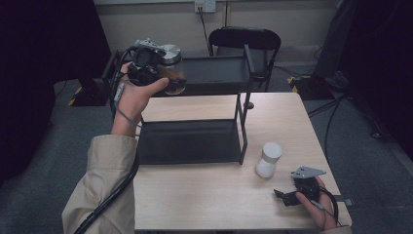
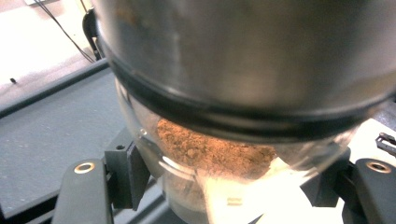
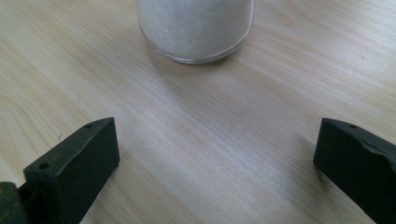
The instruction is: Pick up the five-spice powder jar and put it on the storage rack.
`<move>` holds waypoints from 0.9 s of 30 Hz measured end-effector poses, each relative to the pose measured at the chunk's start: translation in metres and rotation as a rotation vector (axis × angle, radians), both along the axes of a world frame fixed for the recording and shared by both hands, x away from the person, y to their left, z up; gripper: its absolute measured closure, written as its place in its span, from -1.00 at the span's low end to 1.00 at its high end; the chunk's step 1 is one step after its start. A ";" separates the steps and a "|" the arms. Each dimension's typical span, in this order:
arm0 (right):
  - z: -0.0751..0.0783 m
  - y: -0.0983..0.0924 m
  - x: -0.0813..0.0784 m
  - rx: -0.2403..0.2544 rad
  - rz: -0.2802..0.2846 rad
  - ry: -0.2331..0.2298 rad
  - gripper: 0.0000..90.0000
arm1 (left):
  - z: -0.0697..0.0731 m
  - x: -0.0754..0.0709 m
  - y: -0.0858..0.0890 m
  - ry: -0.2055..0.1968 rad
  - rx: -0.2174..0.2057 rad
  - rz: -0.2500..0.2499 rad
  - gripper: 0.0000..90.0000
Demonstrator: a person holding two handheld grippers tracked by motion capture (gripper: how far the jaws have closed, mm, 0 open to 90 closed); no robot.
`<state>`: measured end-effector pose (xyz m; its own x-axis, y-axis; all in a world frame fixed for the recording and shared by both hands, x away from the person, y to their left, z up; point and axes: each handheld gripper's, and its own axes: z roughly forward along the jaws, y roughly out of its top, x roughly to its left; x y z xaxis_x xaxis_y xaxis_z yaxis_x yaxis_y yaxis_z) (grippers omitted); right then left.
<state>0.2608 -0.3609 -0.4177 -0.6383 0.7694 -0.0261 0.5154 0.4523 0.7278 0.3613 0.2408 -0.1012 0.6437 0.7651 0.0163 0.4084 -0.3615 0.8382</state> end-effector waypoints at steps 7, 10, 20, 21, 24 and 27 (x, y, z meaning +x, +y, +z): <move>0.000 0.000 0.000 0.000 0.000 0.000 -1.00 | 0.001 0.015 0.000 0.015 0.001 0.037 -0.33; 0.000 0.000 0.000 0.000 0.000 0.000 -1.00 | 0.003 0.021 -0.001 0.018 0.004 0.050 -0.33; 0.000 0.000 0.000 0.000 0.000 -0.001 -1.00 | 0.010 0.037 -0.009 0.024 0.007 0.083 -0.33; 0.000 0.000 0.000 0.000 0.000 -0.001 -1.00 | 0.009 0.038 -0.010 0.026 0.009 0.090 -0.33; 0.000 0.000 0.000 0.000 0.000 -0.001 -1.00 | 0.007 0.044 -0.012 0.034 0.002 0.099 -0.33; 0.000 0.000 0.000 0.000 0.000 -0.001 -1.00 | 0.004 0.049 -0.014 0.042 -0.002 0.118 -0.33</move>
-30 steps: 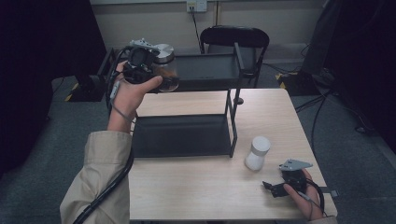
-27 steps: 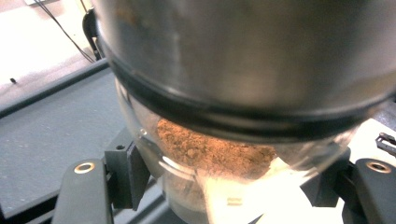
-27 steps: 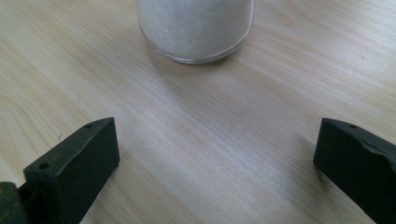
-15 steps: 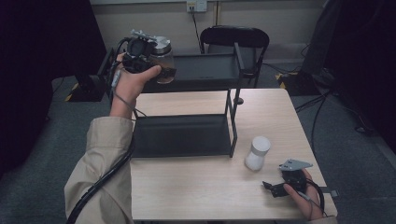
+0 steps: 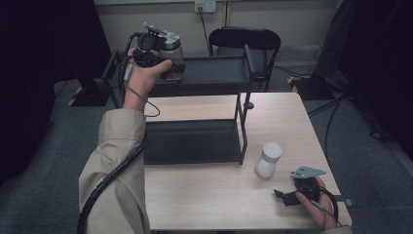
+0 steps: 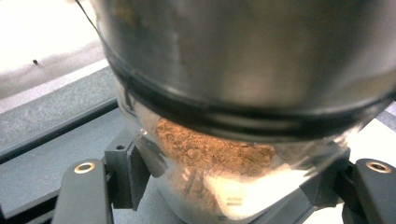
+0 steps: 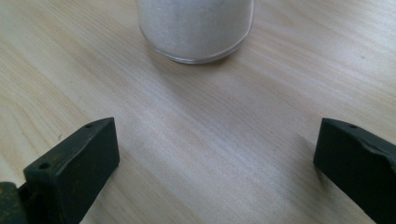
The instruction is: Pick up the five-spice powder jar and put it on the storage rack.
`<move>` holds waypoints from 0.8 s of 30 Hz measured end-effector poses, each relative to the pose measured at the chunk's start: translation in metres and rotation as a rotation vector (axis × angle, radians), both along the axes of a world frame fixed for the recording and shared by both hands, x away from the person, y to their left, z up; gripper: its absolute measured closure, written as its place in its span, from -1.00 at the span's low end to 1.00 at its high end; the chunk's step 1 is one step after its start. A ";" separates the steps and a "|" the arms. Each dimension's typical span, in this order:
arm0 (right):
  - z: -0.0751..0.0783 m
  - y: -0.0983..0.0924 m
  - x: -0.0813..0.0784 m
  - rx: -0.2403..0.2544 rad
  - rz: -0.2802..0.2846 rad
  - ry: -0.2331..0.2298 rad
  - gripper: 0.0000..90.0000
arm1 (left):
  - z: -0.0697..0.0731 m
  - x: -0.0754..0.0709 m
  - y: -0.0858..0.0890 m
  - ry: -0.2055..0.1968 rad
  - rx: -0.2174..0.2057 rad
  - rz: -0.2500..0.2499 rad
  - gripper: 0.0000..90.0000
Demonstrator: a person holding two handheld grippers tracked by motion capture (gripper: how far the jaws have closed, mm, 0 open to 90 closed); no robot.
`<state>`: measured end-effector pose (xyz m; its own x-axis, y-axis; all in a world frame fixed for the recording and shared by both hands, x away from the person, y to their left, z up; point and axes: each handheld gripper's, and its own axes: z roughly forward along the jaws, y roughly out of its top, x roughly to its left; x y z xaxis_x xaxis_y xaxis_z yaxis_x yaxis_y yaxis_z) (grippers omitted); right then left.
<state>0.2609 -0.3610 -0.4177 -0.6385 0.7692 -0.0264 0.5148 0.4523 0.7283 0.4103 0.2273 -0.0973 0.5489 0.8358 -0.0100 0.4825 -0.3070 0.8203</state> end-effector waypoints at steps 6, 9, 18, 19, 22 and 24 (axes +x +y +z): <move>0.000 0.000 0.000 0.000 0.000 0.000 -1.00 | -0.006 0.008 -0.002 0.018 -0.009 0.013 -0.33; 0.000 0.000 0.000 0.000 0.000 0.000 -1.00 | -0.008 0.008 -0.002 0.016 -0.009 0.023 -0.33; 0.000 0.000 0.000 0.000 0.000 0.000 -1.00 | -0.012 0.003 -0.003 -0.007 0.002 0.031 -0.33; 0.000 0.000 0.000 0.000 0.000 0.000 -1.00 | -0.012 0.003 -0.003 -0.007 0.003 0.032 -0.33; 0.000 0.000 0.000 0.000 0.000 0.000 -1.00 | -0.013 0.003 -0.004 -0.008 0.003 0.035 -0.33; 0.000 0.000 0.000 0.000 0.000 0.000 -1.00 | -0.013 0.003 -0.003 -0.008 0.000 0.035 -0.33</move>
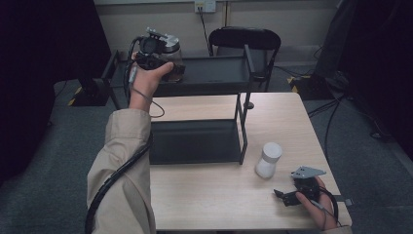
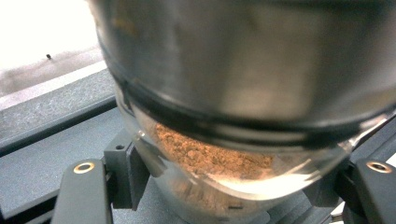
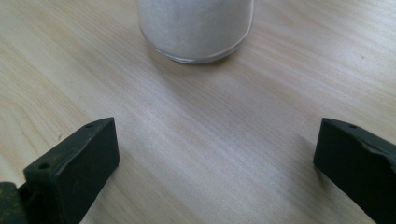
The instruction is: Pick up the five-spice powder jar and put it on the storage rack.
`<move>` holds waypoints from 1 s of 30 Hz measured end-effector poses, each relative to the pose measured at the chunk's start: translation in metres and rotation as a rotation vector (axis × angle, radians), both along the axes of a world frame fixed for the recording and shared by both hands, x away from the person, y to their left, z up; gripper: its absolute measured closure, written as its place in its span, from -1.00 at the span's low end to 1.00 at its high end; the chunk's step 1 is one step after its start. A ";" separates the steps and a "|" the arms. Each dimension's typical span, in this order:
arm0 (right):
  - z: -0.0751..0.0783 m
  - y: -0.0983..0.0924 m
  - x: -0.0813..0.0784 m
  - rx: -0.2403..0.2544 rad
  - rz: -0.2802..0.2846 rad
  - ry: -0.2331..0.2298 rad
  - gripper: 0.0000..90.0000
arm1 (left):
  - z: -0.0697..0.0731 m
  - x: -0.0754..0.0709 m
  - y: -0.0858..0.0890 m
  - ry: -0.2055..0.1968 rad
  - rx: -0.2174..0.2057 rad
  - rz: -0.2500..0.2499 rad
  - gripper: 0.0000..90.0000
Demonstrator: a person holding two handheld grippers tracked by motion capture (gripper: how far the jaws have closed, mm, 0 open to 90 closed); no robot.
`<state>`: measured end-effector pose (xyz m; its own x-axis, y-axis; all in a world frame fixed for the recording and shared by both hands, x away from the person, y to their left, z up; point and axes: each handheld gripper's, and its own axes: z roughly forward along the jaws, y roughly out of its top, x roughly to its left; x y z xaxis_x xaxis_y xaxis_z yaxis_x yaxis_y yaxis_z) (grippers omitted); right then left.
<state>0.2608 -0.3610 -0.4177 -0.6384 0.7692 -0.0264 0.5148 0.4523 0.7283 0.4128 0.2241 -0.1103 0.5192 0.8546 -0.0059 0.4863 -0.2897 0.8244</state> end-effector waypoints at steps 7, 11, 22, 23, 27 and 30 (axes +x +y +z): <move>0.000 0.000 0.000 0.000 0.000 0.000 -1.00 | -0.001 -0.002 0.001 0.008 -0.022 0.023 -0.49; 0.000 0.000 0.000 0.000 0.000 0.000 -1.00 | -0.001 -0.008 0.000 0.000 -0.037 0.054 -0.78; 0.000 0.000 0.000 0.000 -0.002 0.000 -1.00 | -0.005 -0.029 0.012 -0.030 -0.078 0.049 -0.97; 0.000 0.000 0.000 0.000 -0.003 0.000 -1.00 | -0.005 -0.030 0.014 -0.027 -0.085 0.048 -0.98; 0.000 0.001 0.000 0.000 -0.004 0.000 -1.00 | -0.009 -0.037 0.020 -0.036 -0.107 0.043 -0.98; 0.000 0.001 -0.001 0.000 -0.005 0.000 -1.00 | -0.013 -0.042 0.023 -0.040 -0.117 0.031 -0.97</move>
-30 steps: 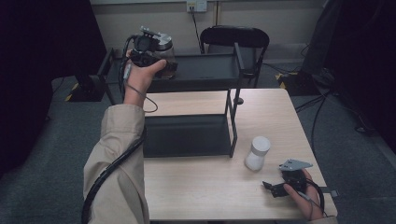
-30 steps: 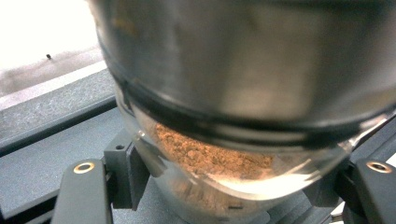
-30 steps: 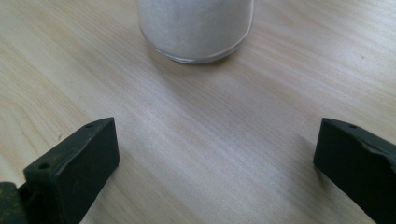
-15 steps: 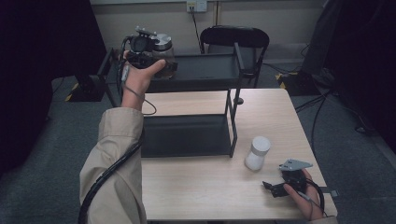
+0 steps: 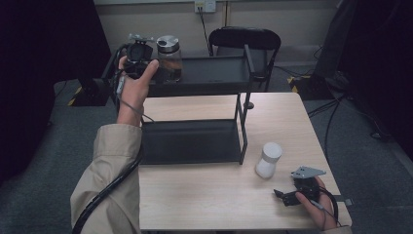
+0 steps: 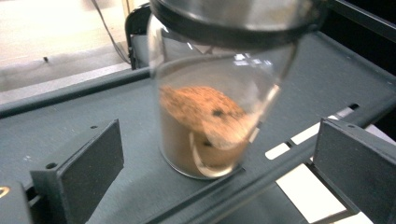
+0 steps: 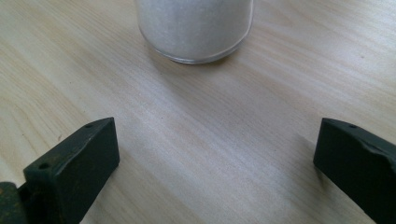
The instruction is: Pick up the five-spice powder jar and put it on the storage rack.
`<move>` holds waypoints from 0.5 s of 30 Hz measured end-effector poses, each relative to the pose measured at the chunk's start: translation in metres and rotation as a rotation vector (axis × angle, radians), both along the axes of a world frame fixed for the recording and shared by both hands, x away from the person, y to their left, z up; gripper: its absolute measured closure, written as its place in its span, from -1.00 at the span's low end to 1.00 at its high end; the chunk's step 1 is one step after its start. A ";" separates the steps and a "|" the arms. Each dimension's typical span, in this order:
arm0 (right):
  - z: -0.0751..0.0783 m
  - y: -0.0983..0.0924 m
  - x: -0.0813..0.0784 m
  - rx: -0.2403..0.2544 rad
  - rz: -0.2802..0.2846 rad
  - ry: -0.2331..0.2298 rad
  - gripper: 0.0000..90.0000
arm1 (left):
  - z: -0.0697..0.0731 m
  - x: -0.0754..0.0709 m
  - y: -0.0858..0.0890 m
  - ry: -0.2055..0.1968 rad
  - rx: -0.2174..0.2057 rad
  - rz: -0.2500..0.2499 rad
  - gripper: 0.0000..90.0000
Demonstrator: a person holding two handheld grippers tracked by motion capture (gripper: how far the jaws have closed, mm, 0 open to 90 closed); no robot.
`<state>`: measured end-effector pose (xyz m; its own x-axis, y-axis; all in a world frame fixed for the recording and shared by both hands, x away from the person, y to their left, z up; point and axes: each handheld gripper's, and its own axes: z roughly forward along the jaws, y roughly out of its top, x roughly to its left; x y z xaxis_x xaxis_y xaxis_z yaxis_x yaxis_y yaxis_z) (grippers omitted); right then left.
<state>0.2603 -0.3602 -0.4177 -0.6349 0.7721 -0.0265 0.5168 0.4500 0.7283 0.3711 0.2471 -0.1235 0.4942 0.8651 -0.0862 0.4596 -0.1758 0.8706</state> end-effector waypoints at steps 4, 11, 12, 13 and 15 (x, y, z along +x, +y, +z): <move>0.000 0.000 0.000 0.000 -0.001 0.000 -1.00 | -0.004 -0.006 0.002 -0.007 -0.006 -0.010 -0.97; 0.000 0.000 0.000 0.000 -0.001 0.000 -1.00 | -0.012 -0.014 0.005 -0.010 -0.025 -0.021 -0.97; 0.000 0.000 0.000 0.000 -0.001 0.000 -1.00 | -0.013 -0.015 0.006 -0.013 -0.029 -0.025 -0.97; 0.000 0.000 0.000 0.000 -0.001 0.000 -1.00 | -0.014 -0.017 0.005 -0.015 -0.023 -0.027 -0.97; 0.000 0.000 0.000 0.000 -0.001 0.000 -1.00 | -0.015 -0.021 0.006 -0.020 -0.022 -0.031 -0.97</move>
